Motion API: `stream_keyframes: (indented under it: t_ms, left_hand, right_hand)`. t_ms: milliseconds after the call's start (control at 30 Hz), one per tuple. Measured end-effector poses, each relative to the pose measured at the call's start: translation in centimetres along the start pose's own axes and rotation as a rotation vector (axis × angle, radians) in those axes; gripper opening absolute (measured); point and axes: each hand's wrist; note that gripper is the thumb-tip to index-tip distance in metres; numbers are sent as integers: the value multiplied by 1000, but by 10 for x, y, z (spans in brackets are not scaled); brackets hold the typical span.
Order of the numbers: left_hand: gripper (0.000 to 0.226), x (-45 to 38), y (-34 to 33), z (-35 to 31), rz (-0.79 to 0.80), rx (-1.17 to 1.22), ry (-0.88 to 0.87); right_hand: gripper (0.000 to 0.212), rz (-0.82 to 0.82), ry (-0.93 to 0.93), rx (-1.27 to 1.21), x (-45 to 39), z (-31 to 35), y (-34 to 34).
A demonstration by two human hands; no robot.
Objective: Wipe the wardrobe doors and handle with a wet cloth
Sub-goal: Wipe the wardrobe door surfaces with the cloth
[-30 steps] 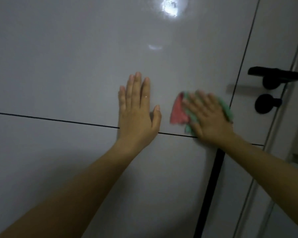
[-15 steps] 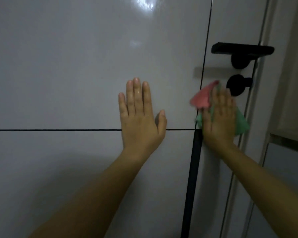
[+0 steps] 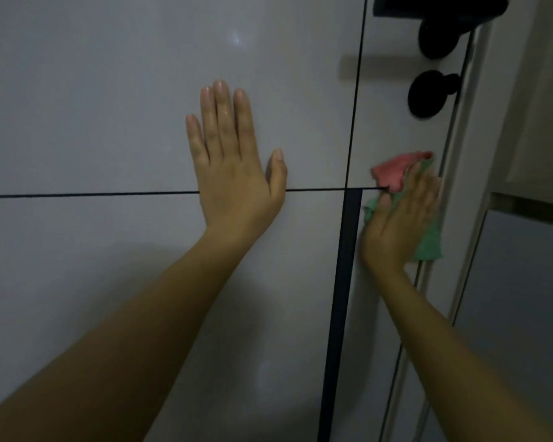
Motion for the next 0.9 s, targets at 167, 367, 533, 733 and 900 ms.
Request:
stream_keyframes:
  t_ms: [167,367,533,733,900]
  left_hand:
    - [69,6,7,4,29,120,-44]
    - [57,51,28,22,-6,268,-55]
    - [59,98,28,46,-33,229,12]
    - [63,130,44,85,-37,198,80]
    - [63,141,61,121,-104,171,118]
  right_hand:
    - [55,112,658,98,72,-31,-4]
    - [59,-17,-29,35,14,-21,-4]
    - [61,5,383,54,98,50,-8]
    - [57,16,771,141,79,40,-6]
    - [58,-46,353,32,88,133,-3]
Point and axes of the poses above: each hand's wrist, its own x-axis away from the middle knuckle, its own y-axis out of the back of the hand, z = x × y, and after that the axes turned 15 degrees about x, right-handed
